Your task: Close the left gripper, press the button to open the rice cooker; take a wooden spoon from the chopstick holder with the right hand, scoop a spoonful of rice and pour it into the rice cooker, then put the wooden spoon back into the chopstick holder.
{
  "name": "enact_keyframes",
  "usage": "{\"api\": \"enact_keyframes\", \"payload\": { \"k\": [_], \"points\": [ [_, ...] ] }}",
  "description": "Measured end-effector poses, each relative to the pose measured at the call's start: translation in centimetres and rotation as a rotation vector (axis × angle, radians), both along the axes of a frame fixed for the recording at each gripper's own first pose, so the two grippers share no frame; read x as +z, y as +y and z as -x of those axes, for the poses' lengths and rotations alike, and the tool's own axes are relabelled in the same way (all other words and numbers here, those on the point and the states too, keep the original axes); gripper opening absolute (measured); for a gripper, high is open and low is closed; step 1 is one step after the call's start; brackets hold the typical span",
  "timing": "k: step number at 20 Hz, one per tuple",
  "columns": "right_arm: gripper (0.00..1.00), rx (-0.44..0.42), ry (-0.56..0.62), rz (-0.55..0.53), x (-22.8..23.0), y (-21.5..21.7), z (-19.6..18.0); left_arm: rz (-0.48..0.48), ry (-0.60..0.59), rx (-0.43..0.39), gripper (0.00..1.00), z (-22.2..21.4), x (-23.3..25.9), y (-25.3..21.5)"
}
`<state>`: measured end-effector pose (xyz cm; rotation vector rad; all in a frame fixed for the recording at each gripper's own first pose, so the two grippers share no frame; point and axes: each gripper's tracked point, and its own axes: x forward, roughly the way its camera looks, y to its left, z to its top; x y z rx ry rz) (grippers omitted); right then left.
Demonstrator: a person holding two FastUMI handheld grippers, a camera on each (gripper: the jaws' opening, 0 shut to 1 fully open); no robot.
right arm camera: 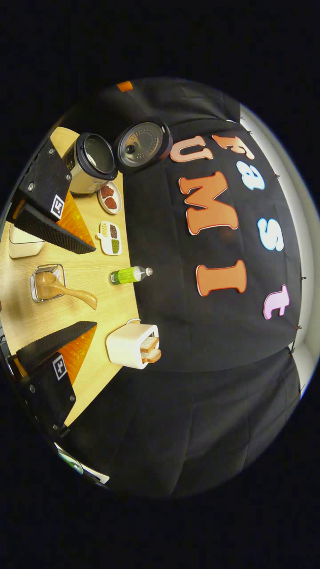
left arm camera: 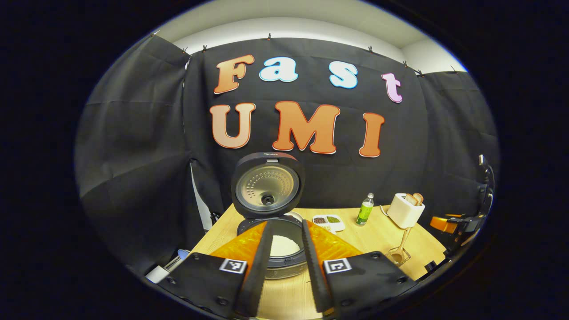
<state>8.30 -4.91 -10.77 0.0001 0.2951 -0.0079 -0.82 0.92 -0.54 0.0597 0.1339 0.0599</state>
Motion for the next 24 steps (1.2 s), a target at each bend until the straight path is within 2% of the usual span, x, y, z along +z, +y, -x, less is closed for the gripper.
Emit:
{"api": "enact_keyframes", "payload": {
  "k": [2,3,4,7,11,15,19,22,24],
  "points": [
    [0.94,-0.002,0.058,-0.010,-2.2,-0.5,-2.0,0.024,-0.021,0.013,0.61,0.4,0.5,0.1],
    [0.94,-0.001,0.094,-0.021,-3.6,-0.7,-3.0,0.030,-0.027,0.024,0.71,0.6,0.6,0.4],
    [0.94,-0.003,0.125,-0.034,-4.5,-0.8,-3.8,0.033,-0.030,0.036,0.69,0.9,0.6,0.8],
    [0.94,-0.018,0.187,-0.089,-7.0,-1.3,-6.1,0.034,-0.043,0.067,0.97,1.2,1.1,1.8],
    [0.94,-0.034,0.236,-0.108,-9.2,-2.1,-8.1,0.043,-0.050,0.108,0.98,1.3,1.0,2.7],
    [0.90,-0.039,0.276,-0.158,-10.7,-2.2,-9.7,0.040,-0.047,0.150,0.97,1.1,0.8,3.7],
    [0.74,-0.036,0.322,-0.215,-12.0,-1.6,-10.6,0.026,-0.013,0.173,0.97,0.8,-0.2,4.5],
    [0.54,-0.037,0.343,-0.252,-12.6,-1.3,-10.7,0.041,-0.006,0.182,0.97,0.6,-0.4,4.7],
    [0.45,-0.032,0.337,-0.284,-12.2,-0.9,-10.7,0.036,-0.001,0.185,0.97,0.6,-0.6,4.9]
  ]
}}
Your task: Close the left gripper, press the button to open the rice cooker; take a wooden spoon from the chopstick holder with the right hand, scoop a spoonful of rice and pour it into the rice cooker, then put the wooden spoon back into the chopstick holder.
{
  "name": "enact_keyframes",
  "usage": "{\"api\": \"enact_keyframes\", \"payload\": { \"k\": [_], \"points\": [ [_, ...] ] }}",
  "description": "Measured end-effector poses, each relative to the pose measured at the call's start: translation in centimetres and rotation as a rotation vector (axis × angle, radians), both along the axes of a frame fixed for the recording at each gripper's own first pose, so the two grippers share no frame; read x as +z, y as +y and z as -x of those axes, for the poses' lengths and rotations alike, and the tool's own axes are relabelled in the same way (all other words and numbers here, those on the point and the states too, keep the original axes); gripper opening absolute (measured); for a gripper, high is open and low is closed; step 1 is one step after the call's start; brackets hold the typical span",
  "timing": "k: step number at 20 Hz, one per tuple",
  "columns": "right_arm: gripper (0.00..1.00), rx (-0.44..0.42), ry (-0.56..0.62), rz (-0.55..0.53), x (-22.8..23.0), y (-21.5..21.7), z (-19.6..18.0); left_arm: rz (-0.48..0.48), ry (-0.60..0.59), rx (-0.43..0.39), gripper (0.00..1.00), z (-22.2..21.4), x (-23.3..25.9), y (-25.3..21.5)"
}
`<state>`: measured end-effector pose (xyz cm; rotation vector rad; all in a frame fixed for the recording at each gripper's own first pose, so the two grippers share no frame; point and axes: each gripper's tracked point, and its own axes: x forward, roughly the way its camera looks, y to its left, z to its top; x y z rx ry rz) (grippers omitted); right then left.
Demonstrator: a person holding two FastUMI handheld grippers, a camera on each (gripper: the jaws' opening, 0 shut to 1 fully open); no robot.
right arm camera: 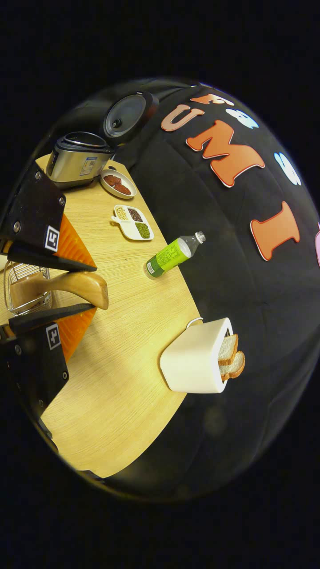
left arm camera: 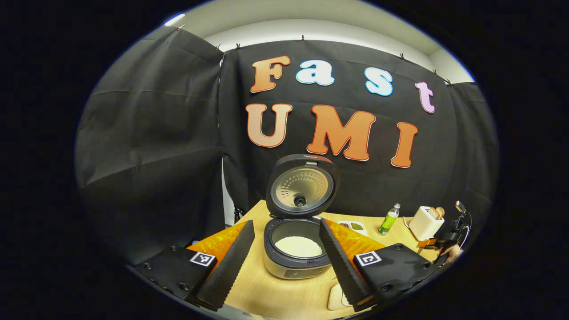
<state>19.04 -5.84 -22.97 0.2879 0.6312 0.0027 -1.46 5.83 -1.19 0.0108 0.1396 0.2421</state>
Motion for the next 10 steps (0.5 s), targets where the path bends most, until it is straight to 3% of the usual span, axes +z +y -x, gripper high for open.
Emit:
{"api": "enact_keyframes", "payload": {
  "k": [1,2,6,10],
  "points": [
    [0.43,0.007,0.007,-0.024,0.3,0.4,0.5,-0.004,0.003,0.000,0.97,-0.1,-0.1,0.0],
    [0.32,0.012,0.006,-0.047,0.7,0.7,1.0,-0.007,0.008,-0.002,0.97,-0.1,-0.2,0.0],
    [0.21,0.015,-0.056,-0.067,2.8,1.2,1.9,0.000,0.017,-0.024,0.97,0.0,-0.5,-0.3],
    [0.17,0.009,-0.140,-0.045,5.9,1.8,3.6,-0.009,0.004,-0.048,0.97,0.7,0.1,0.0]
  ]
}}
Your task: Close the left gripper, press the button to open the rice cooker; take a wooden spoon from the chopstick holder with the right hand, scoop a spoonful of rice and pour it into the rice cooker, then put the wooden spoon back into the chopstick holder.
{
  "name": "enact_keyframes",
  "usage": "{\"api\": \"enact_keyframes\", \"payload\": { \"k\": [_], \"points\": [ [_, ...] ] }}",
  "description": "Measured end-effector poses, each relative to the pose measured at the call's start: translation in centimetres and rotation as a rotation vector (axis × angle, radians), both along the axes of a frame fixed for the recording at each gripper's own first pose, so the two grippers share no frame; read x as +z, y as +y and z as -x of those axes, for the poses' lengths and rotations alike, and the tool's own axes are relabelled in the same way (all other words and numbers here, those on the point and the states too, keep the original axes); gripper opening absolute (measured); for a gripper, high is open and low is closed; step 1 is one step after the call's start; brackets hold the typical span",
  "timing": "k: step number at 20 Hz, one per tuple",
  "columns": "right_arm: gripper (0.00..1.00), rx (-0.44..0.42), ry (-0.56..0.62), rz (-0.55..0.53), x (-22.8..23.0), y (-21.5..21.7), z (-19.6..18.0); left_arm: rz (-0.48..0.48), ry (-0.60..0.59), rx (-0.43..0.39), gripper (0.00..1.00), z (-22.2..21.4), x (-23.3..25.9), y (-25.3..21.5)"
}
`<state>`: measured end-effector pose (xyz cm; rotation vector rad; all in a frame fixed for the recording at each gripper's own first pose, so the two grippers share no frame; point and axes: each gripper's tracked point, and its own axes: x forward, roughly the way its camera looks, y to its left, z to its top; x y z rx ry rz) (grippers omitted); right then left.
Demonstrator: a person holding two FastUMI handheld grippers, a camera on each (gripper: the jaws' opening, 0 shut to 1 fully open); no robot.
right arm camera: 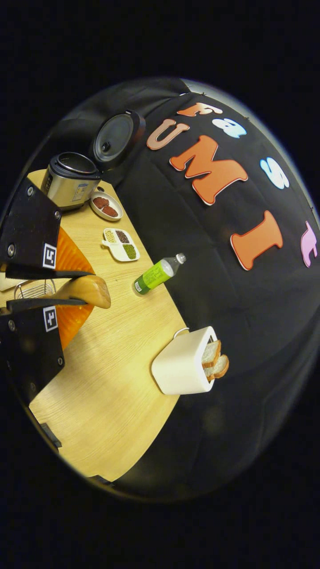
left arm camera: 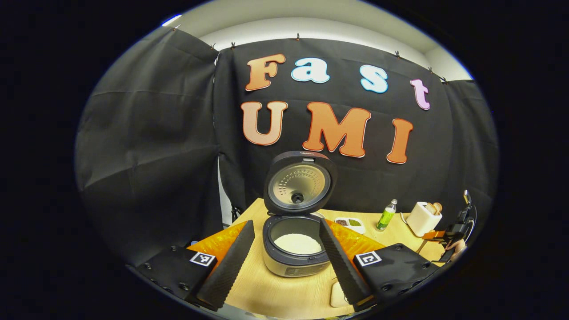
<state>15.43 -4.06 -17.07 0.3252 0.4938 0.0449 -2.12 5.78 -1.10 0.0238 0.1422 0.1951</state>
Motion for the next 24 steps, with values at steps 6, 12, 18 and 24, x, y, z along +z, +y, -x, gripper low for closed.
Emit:
{"api": "enact_keyframes", "payload": {
  "k": [6,12,18,24],
  "points": [
    [0.16,0.030,-0.152,0.009,7.2,3.9,4.7,0.021,-0.031,-0.034,0.97,0.9,1.1,1.3],
    [0.16,0.140,-0.198,0.017,8.0,12.2,10.1,0.037,-0.035,-0.058,0.97,1.4,1.4,3.7],
    [0.16,0.180,-0.186,0.148,1.8,15.8,11.0,0.036,-0.028,-0.064,0.97,1.8,1.3,6.6],
    [0.16,0.144,-0.196,0.325,-2.4,14.8,10.9,0.004,0.002,-0.089,0.98,2.3,0.4,8.2]
  ]
}}
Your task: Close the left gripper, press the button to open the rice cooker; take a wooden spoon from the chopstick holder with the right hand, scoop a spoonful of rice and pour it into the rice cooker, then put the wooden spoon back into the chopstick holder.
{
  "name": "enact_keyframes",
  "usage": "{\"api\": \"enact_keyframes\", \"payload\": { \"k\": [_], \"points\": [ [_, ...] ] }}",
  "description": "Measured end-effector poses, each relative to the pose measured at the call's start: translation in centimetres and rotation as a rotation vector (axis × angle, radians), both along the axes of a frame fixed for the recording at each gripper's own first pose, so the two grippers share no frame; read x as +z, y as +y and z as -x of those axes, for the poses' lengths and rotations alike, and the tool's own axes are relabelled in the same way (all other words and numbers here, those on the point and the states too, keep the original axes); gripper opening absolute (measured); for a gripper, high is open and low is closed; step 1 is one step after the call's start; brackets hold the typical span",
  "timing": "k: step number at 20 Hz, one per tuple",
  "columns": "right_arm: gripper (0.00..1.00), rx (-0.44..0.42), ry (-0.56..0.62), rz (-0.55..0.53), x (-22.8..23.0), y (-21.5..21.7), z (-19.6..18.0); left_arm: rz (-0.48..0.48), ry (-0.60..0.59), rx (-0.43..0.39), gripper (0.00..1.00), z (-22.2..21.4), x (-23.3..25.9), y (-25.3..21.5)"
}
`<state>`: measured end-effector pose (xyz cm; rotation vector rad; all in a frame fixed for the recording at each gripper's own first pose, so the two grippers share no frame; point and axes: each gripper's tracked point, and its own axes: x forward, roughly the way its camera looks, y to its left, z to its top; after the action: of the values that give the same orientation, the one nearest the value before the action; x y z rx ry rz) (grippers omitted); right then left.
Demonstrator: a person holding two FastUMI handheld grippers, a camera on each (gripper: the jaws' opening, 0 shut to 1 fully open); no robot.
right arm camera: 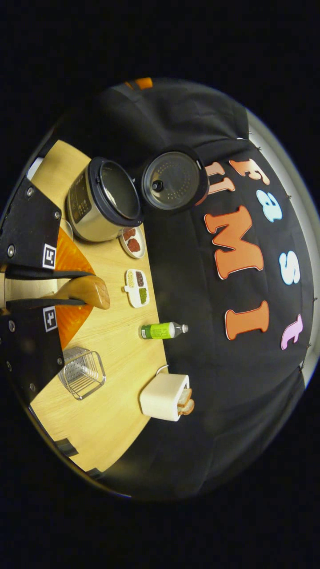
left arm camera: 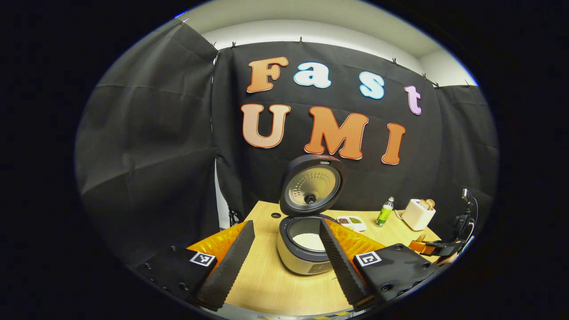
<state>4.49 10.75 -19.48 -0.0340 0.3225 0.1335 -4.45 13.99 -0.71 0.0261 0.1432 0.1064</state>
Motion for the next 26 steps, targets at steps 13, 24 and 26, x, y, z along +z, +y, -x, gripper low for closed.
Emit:
{"api": "enact_keyframes", "payload": {
  "k": [13,24,26],
  "points": [
    [0.16,-0.021,0.097,-0.322,-4.1,5.1,3.0,0.030,0.043,-0.008,0.98,0.6,-1.8,2.7],
    [0.16,-0.154,0.230,-0.726,-5.9,3.0,1.6,0.064,0.057,-0.024,0.97,0.0,-2.7,2.3],
    [0.16,-0.176,0.247,-0.812,-6.0,2.6,2.0,0.071,0.058,-0.024,0.98,-0.3,-2.7,2.2]
  ]
}}
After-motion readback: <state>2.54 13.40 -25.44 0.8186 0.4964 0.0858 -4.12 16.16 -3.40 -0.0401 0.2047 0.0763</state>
